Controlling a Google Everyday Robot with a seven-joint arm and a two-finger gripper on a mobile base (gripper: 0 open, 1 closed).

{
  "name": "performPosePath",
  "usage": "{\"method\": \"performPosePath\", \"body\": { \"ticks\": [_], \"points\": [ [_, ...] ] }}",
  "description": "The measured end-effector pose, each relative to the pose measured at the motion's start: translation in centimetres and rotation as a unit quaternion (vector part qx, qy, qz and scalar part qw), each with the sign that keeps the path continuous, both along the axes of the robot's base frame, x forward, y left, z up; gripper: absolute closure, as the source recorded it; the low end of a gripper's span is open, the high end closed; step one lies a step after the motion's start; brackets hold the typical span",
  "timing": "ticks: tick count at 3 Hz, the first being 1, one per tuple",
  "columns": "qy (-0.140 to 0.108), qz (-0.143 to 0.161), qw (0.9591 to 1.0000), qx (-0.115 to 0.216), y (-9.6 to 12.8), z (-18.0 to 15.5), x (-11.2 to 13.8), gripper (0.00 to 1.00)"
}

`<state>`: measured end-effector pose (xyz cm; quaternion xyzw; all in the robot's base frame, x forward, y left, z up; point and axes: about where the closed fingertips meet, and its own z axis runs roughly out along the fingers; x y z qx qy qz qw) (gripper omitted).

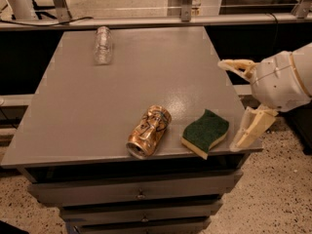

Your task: Move sponge near orange can

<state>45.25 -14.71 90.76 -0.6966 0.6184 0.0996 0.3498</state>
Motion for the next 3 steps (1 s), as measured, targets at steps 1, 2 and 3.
{"method": "performPosePath", "body": {
  "ticks": [1,2,3],
  "points": [
    [0.022,-0.021,0.9985,0.046,-2.4,1.8,2.6,0.0],
    [0.043,-0.053,0.9932,0.094,-6.8,3.3,5.6,0.0],
    [0.012,-0.063,0.993,0.099,-8.2,6.0,6.7,0.0]
  ]
}}
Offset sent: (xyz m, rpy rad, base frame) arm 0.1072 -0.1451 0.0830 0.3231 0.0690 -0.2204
